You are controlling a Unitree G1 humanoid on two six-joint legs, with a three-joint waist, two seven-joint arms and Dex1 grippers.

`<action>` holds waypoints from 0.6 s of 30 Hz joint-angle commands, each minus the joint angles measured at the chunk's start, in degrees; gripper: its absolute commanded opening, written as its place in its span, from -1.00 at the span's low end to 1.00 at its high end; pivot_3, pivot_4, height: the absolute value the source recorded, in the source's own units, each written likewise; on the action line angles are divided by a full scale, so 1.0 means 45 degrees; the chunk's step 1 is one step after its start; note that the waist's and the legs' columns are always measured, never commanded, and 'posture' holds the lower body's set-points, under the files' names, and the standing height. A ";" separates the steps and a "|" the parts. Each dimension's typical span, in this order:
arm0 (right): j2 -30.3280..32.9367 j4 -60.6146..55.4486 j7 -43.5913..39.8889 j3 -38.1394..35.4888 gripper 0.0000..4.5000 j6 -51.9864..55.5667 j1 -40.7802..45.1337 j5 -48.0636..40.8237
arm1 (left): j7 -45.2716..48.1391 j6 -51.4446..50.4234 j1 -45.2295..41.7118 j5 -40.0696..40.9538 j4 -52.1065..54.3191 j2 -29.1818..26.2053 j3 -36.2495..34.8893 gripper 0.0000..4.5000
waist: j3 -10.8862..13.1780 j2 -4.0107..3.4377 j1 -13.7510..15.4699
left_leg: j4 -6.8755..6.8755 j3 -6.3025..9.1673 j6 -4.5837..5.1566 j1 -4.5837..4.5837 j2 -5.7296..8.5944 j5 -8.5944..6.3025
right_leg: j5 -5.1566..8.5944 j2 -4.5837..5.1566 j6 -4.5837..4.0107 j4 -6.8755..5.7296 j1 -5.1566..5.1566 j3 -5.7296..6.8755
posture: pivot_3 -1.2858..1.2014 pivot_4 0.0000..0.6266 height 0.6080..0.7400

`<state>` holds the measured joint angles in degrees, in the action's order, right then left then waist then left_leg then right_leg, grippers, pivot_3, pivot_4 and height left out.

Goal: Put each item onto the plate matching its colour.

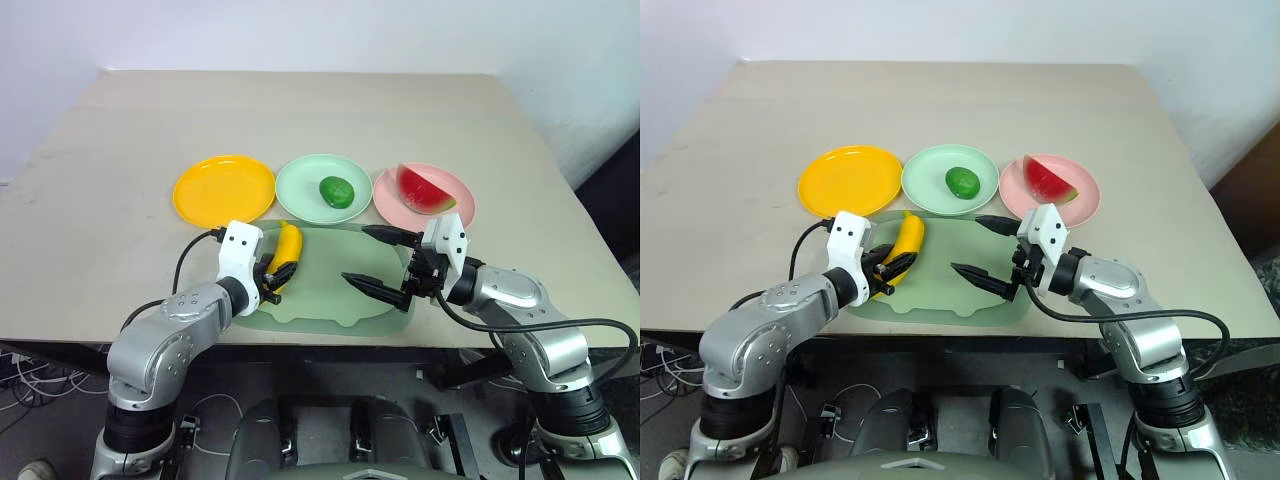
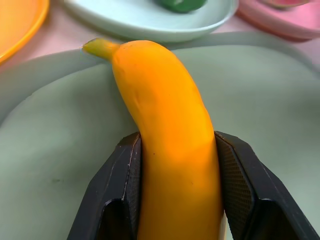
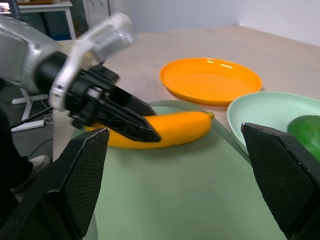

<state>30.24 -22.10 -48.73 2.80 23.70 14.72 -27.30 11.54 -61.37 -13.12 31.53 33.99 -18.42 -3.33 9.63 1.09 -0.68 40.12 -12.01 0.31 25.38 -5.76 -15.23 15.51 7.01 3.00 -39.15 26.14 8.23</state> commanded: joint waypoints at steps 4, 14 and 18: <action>-0.0012 0.0195 -0.0329 -0.0142 1.00 -0.0530 0.0038 -0.0125 | 0.0299 0.1301 -0.0364 0.0916 0.0905 0.0447 -0.1286 -0.21 | 0.0000 0.0000 0.0021 | 0.0003 0.0005 0.0003 0.0001 0.0005 -0.0002 | 0.0000 0.0006 0.0000 0.0004 -0.0011 0.0003 | 0.03 -0.52 0.32; -0.0041 0.0924 -0.0702 0.0133 1.00 -0.0795 0.0416 0.0059 | -0.2222 0.2022 -0.2812 -0.0402 -0.1268 0.0955 -0.2381 -0.21 | 0.0001 0.0003 0.0011 | 0.0010 0.0018 0.0004 -0.0002 0.0010 0.0000 | -0.0001 0.0003 0.0003 0.0002 -0.0027 0.0016 | 0.03 -0.52 0.32; -0.0034 0.1006 -0.0710 0.0388 1.00 -0.0606 0.0601 0.0167 | -0.3727 0.2431 -0.4214 -0.1506 -0.3234 0.1215 -0.2819 -0.21 | 0.0004 0.0010 0.0027 | 0.0009 0.0019 0.0005 -0.0001 0.0010 0.0001 | -0.0001 0.0000 0.0004 0.0003 -0.0027 0.0021 | 0.03 -0.52 0.32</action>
<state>30.20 -16.70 -51.88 4.32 20.99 16.37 -26.47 -3.01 -52.58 -29.84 27.07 21.47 -12.55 -14.53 9.65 1.14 -0.55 40.16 -11.92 0.33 25.37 -5.71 -15.22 15.50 7.01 3.02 -39.14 26.01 8.33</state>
